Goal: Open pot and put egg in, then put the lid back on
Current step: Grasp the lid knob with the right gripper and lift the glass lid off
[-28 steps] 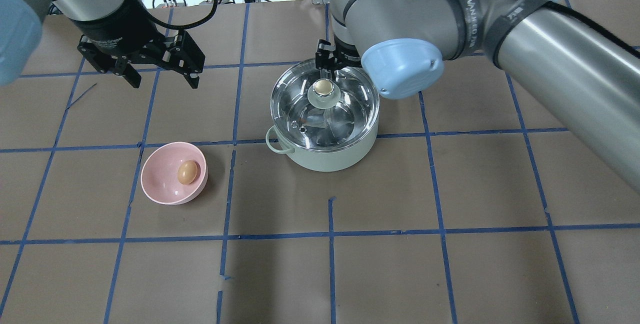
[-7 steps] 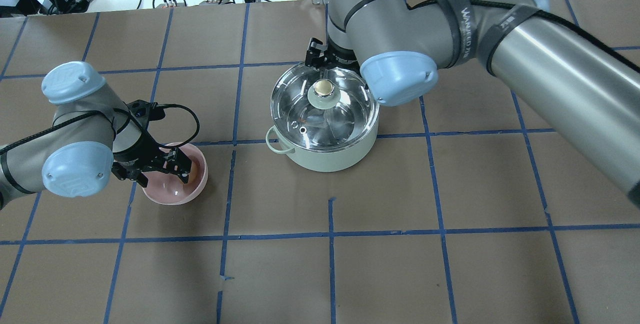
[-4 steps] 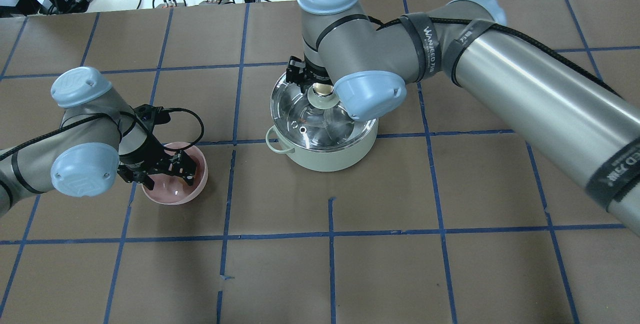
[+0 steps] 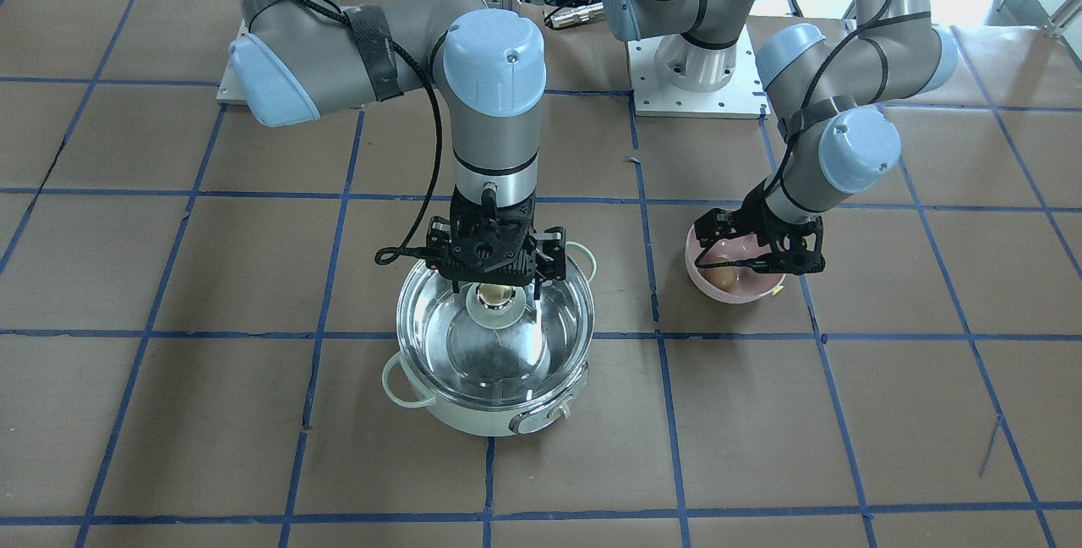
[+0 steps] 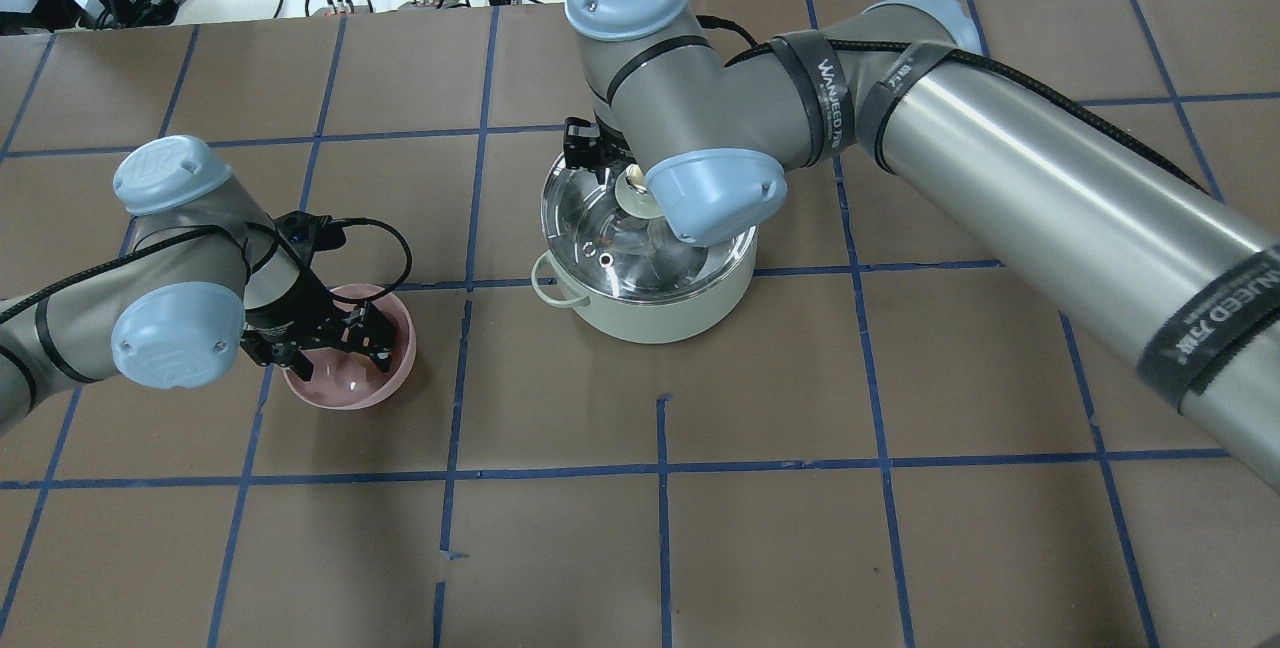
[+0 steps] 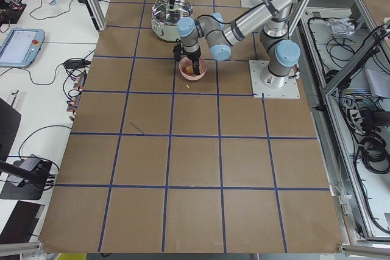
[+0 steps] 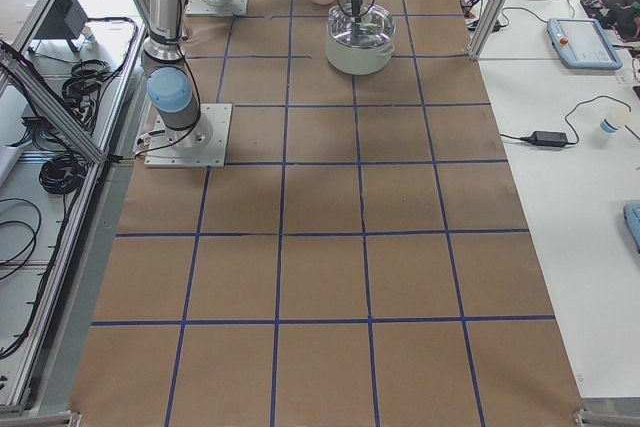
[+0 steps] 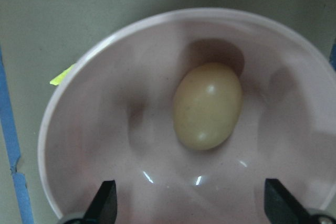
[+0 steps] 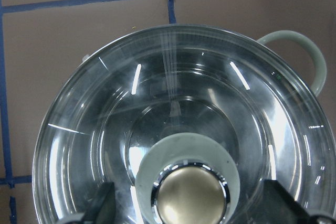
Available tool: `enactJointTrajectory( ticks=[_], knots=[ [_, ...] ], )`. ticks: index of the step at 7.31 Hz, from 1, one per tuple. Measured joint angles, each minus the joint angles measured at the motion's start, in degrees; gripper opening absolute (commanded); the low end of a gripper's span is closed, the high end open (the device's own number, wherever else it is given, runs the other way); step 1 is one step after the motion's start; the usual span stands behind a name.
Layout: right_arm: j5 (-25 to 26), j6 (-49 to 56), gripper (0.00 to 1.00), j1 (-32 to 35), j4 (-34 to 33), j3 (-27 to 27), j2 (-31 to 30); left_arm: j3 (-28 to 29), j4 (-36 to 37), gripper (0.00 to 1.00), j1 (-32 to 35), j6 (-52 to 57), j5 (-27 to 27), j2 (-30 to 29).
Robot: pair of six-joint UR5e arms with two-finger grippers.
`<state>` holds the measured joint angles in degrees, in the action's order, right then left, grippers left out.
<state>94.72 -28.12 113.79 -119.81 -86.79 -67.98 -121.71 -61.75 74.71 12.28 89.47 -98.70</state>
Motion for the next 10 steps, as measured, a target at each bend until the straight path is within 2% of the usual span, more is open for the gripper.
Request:
enactJointTrajectory(
  ticks=[5,7,9,10],
  knots=[
    [0.0,0.8,0.9,-0.3,0.0,-0.1,0.3,-0.3,2.5,0.95,0.0,0.1,0.7,-1.0],
    [-0.1,0.6,0.73,-0.3,-0.1,-0.3,0.4,-0.1,3.8,0.95,0.3,0.6,1.6,-1.6],
    [-0.3,0.2,0.51,-0.3,0.0,-0.2,0.4,-0.1,5.6,0.95,1.0,0.9,1.9,-1.6],
    [-0.5,0.2,0.46,-0.3,0.0,-0.1,0.4,-0.2,6.0,0.95,1.4,0.9,2.0,-1.5]
  ],
)
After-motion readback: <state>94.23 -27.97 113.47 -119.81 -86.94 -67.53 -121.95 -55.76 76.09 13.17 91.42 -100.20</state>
